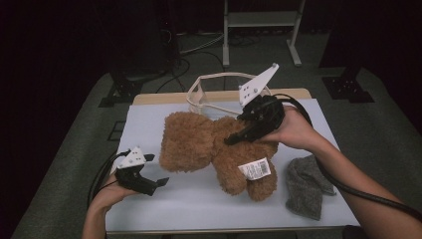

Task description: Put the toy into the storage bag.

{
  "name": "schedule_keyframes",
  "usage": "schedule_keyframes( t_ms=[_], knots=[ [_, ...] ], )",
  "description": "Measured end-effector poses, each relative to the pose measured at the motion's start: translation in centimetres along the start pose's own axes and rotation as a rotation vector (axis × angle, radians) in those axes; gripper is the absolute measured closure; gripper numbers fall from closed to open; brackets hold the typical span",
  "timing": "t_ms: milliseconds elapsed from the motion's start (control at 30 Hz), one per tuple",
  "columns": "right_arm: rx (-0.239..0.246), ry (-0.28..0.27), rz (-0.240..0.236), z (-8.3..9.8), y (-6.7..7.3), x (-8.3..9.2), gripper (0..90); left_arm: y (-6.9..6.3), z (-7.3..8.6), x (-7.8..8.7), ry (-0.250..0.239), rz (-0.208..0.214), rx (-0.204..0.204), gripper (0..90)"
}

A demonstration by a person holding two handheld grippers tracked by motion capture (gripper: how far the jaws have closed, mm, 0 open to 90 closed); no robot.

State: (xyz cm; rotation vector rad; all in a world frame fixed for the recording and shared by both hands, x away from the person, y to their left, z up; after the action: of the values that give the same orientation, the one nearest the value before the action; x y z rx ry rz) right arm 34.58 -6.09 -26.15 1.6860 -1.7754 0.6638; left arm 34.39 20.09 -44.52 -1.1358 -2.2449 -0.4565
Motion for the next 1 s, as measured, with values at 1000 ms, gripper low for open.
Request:
schedule_keyframes(
  t_ms=[1000],
  knots=[
    [0.002,0.037,0.046,-6.8,-4.6,4.7,61.7,1.3,0.1,0.7,-0.010,-0.032,0.013,3.1]
  ],
)
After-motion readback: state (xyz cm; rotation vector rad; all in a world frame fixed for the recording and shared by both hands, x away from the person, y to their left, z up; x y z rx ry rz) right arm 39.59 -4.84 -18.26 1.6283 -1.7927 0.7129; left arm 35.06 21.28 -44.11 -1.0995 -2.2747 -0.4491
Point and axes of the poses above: each handheld gripper's, and its own axes: x roughly backward along the jaws, z roughly out of its underside, y roughly to its left, the point moved 8 cm from there along -x, roughly forward along the jaws, and after that the axes turned 3 degrees about y, right-handed, at the moved point
